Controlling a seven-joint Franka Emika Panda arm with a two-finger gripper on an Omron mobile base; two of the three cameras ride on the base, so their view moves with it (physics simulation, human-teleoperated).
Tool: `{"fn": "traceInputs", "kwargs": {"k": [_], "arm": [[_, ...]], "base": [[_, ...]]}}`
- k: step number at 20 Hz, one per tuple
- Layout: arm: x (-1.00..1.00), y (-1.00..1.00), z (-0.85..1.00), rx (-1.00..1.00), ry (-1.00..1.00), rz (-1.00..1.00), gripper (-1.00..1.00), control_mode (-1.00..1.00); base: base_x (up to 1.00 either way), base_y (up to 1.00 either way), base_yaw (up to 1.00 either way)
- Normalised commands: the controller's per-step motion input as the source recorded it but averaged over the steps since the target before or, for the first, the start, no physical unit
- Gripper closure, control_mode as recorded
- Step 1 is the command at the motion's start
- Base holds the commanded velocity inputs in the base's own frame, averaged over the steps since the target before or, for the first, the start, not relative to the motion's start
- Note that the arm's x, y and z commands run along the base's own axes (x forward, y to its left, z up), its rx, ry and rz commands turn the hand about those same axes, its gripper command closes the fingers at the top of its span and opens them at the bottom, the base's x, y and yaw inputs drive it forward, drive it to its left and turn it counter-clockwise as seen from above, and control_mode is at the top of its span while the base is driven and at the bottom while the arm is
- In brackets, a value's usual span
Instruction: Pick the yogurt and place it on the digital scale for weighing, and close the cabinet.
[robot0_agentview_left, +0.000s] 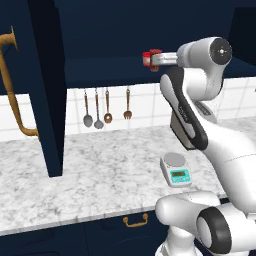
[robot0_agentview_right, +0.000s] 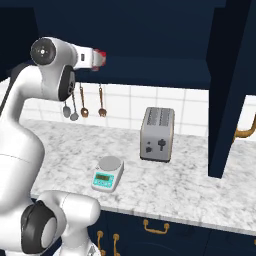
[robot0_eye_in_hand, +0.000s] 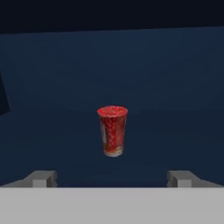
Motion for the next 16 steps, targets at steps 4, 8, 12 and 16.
{"fn": "traceInputs", "kwargs": {"k": [4, 8, 12, 16], "arm": [[0.51, 0.04, 0.0, 0.0, 0.0, 0.0, -1.0, -1.0], [0.54, 0.08, 0.0, 0.0, 0.0, 0.0, -1.0, -1.0], [0.52, 0.01, 0.0, 0.0, 0.0, 0.0, -1.0, -1.0], [0.46, 0.08, -0.03, 0.0, 0.0, 0.0, -1.0, -1.0]], "base": [[0.0, 0.0, 0.0], [0.0, 0.0, 0.0], [0.0, 0.0, 0.0], [0.0, 0.0, 0.0]]}}
